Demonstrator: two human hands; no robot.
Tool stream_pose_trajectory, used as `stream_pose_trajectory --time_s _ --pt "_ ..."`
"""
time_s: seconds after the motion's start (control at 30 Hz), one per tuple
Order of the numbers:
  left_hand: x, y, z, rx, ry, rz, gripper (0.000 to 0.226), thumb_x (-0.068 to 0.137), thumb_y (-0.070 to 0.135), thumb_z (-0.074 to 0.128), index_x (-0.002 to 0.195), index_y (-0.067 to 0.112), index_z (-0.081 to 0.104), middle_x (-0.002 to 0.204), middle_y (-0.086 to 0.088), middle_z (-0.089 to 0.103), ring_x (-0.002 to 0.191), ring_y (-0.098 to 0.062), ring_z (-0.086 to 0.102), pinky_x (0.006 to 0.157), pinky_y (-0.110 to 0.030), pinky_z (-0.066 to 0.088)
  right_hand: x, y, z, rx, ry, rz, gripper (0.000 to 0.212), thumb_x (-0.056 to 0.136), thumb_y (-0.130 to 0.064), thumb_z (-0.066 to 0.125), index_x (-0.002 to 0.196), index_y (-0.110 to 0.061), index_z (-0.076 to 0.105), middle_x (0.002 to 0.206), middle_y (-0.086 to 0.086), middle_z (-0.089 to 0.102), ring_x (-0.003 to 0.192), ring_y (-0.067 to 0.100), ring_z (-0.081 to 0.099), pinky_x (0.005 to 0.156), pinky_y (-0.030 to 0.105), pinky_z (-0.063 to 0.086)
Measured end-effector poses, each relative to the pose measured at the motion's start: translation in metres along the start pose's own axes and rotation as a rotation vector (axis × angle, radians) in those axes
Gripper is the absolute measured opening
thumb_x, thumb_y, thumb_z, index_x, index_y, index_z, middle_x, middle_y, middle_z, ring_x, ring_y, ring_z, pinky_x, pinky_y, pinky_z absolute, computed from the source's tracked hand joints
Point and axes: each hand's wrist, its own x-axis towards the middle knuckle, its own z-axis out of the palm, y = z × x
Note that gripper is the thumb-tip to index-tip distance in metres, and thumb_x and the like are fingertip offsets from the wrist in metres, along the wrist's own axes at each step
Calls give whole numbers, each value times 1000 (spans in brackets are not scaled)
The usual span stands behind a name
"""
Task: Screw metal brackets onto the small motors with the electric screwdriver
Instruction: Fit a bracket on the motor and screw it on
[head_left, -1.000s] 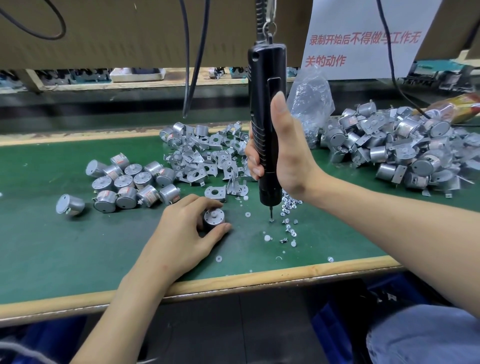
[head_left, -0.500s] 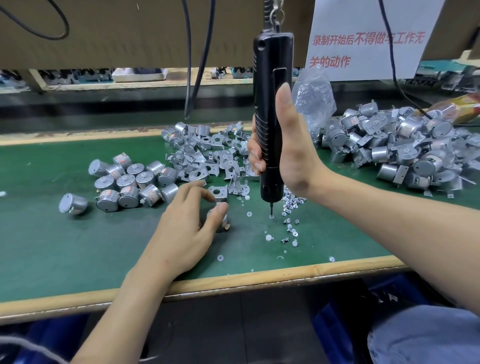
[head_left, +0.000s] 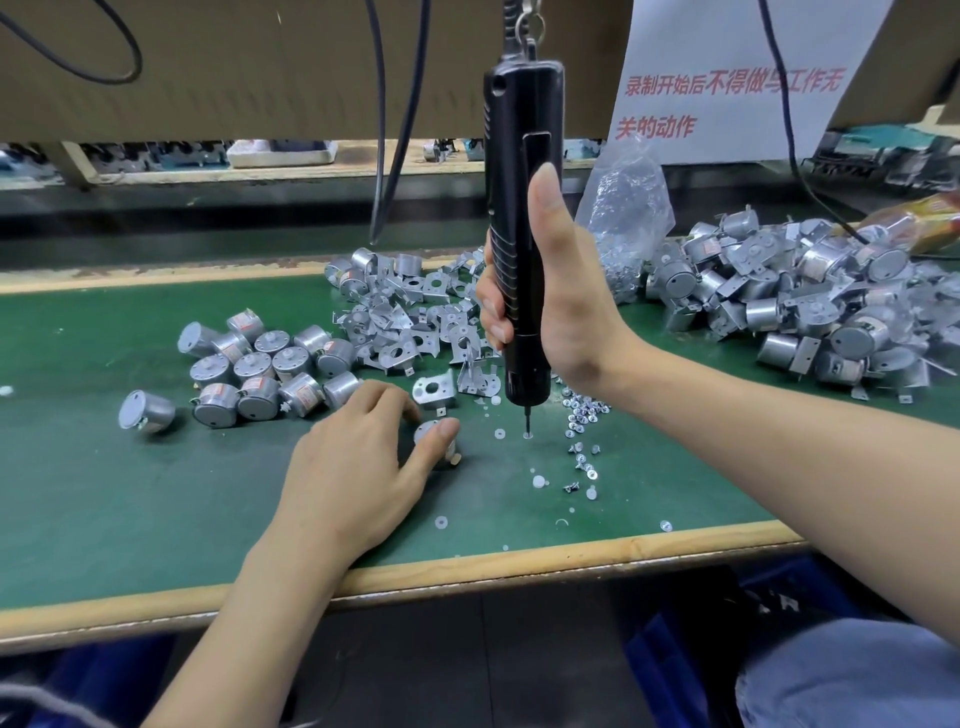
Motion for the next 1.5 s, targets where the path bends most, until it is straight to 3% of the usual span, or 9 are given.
stream_pose_trajectory --time_s 0.1,0.3,0.47,0.77,0.87,0.97,1.03,1.4,1.5 --pt "1 1 1 -55 36 36 53 90 74 27 96 26 48 112 9 49 90 -24 58 70 -39 49 2 1 2 -17 5 4 73 62 -84 55 70 -13 44 51 2 42 45 22 38 45 28 35" --pt "3 1 2 -47 -49 129 74 88 75 20 116 22 62 150 16 38 123 -15 49 94 -37 47 5 3 3 -36 -29 -8 84 60 -89 55 75 -6 48 52 5 45 43 22 39 46 29 37" --pt "4 2 0 -30 -62 150 80 85 77 21 121 20 64 148 19 42 122 -12 49 96 -36 47 5 2 4 -34 -30 -24 107 59 -89 56 77 16 41 52 8 42 43 23 39 46 30 36" --pt "2 1 -2 23 -49 141 87 86 76 26 136 10 54 151 7 41 129 -17 48 99 -37 47 4 1 7 -35 -26 -25 104 61 -86 53 77 17 41 52 9 42 43 22 38 46 30 36" --pt "2 0 -4 -184 53 62 71 90 62 41 131 8 60 138 3 55 116 -14 58 99 -31 45 4 -1 7 -35 -25 -31 103 62 -83 51 78 18 42 53 10 42 43 22 38 46 30 35" --pt "1 0 -10 -359 229 -48 27 93 34 58 104 15 74 87 16 67 76 0 62 73 -7 39 4 -4 10 -34 -31 -31 101 62 -81 50 79 18 43 54 10 42 43 22 38 45 30 35" --pt "0 -3 -13 -339 260 -139 8 89 17 67 88 18 75 67 23 60 64 3 61 63 -7 37 4 -4 12 -24 -32 -30 99 62 -80 50 80 17 43 54 9 41 43 22 38 46 32 35" --pt "-6 -18 -23 -325 -104 -89 34 82 29 65 113 45 62 82 31 59 62 -2 59 57 -11 37 11 -2 22 4 -25 -9 85 84 -69 47 81 16 43 54 8 42 43 20 40 45 28 37" --pt "-7 -24 -24 -342 -157 -71 45 75 42 74 118 45 60 76 19 59 59 -2 55 57 -18 37 13 -3 24 -9 -4 -6 70 93 -58 39 80 10 49 54 9 42 43 21 40 45 29 37"
